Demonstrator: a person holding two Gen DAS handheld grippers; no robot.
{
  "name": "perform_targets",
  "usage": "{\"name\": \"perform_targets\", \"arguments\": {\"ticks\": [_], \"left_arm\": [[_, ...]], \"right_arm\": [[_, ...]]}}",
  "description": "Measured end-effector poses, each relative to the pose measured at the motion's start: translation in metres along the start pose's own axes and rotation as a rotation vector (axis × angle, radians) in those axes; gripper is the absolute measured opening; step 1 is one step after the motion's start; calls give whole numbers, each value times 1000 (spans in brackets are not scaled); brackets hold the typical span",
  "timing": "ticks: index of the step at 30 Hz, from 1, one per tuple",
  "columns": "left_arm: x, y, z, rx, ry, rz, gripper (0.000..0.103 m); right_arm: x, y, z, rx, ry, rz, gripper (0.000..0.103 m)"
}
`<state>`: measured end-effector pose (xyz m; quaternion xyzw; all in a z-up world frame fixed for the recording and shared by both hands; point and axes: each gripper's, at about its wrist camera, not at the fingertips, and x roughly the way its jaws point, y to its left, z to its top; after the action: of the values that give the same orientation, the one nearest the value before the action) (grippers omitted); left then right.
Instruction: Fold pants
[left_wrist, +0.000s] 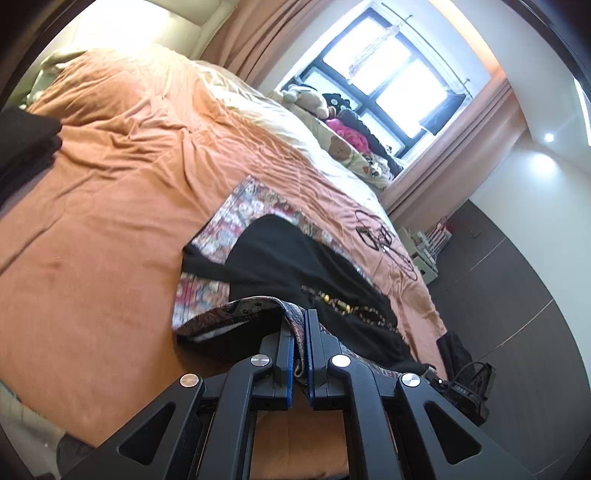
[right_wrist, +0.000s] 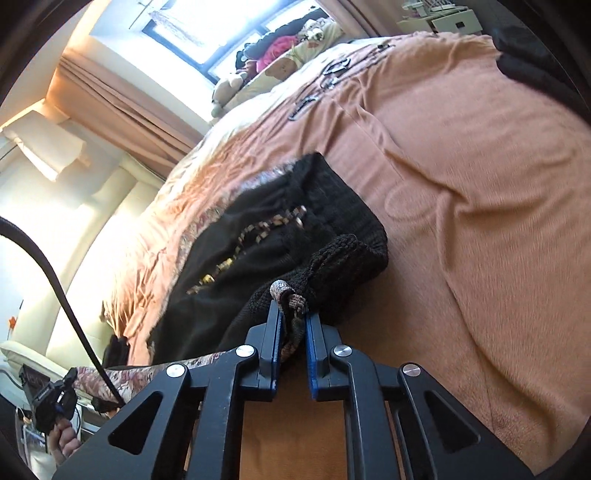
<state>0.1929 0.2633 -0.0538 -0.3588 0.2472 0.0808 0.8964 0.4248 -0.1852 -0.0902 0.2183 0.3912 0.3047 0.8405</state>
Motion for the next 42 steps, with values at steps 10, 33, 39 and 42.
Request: {"name": "perform_targets", "arguments": {"ticks": [10,33,39,42], "left_arm": [[27,-4,55,21,-33,5,5],[171,32,152,41,62,109,5],[216,51,163,22,106,149,5],[238,59,167,23,131,167,5]], "right_arm": [[18,19,35,4,-9,30,8],[124,47,108,19,25,-54,9],[148,55,121,-10,31,-92,9],[156,59,124,-28,32,-115,11]]}}
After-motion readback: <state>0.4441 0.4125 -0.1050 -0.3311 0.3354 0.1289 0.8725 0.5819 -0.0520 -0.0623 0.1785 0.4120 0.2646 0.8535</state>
